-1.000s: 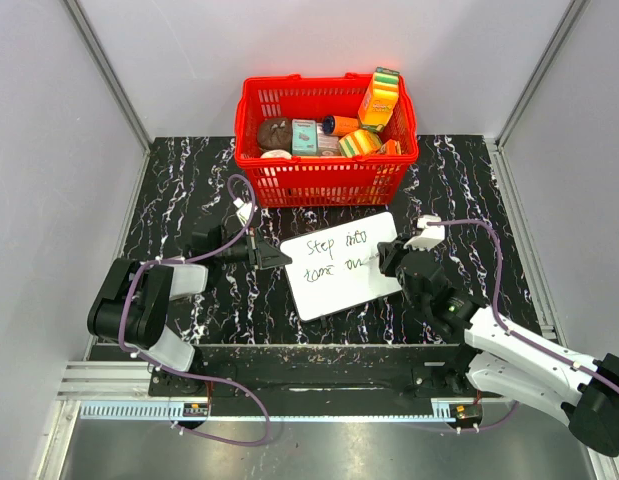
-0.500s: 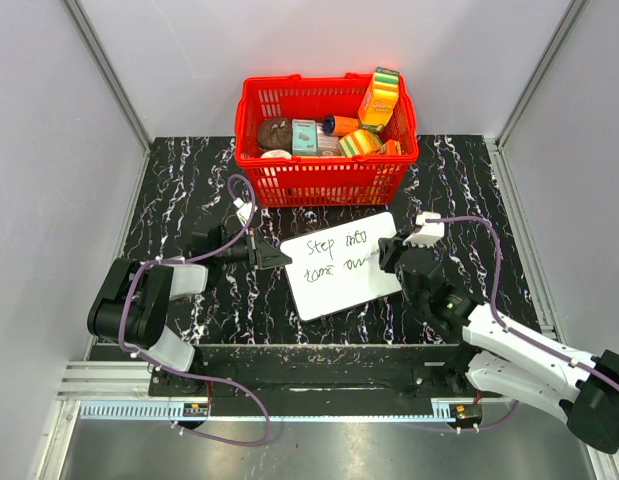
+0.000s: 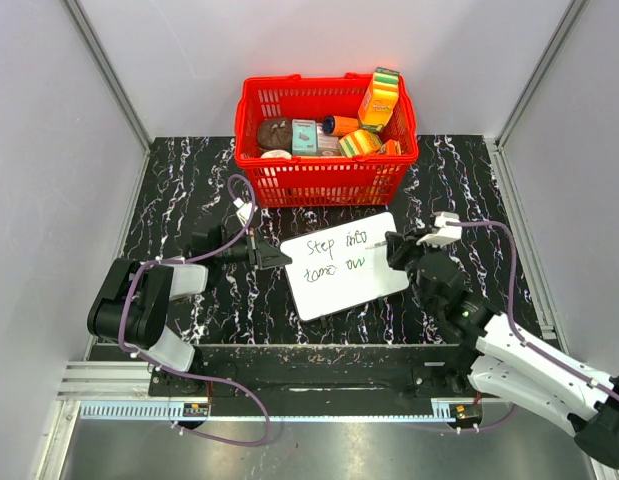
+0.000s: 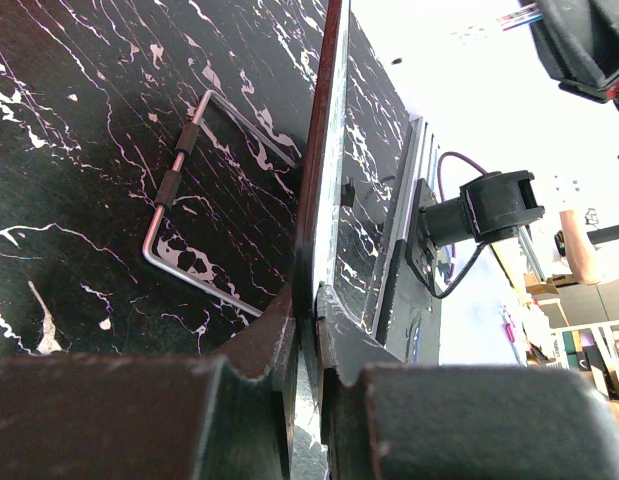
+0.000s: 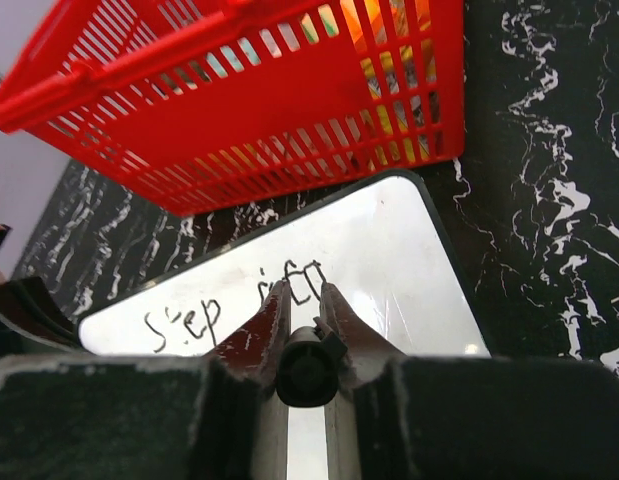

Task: Write a sentence on the whiteboard
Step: Write on the whiteboard with the whiteboard.

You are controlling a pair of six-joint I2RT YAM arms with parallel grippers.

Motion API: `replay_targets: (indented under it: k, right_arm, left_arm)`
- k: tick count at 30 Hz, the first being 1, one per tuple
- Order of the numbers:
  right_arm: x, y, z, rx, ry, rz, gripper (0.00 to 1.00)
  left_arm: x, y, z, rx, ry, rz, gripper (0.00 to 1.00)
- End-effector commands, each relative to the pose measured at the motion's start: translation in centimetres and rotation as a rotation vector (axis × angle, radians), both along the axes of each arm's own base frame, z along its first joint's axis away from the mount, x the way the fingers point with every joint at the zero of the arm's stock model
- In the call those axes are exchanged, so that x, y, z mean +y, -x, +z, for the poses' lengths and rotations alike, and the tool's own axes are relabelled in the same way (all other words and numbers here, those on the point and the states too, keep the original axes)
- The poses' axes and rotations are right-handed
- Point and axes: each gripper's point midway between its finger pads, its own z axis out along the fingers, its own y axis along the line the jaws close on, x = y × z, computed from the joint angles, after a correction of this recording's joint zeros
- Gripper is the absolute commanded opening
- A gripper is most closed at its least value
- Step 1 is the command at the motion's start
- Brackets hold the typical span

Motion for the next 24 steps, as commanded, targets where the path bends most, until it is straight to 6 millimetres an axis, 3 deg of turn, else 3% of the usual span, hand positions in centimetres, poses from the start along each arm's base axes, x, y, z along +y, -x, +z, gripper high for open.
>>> replay_targets:
  k: [1, 24]
  right_arm:
    - [-1.39, 0.23, 2.10, -0.066, -0.043, -0.035, 0.00]
    - [-1.89, 0.18, 1.59, -0.027, 0.061, -0.042, 0.00]
  left_arm:
    - [-0.47, -0.29, -0.65, -0.074, -0.030, -0.017, 0.00]
    - [-0.47, -0.37, -0.68, -0.072, -0.031, -0.014, 0.00]
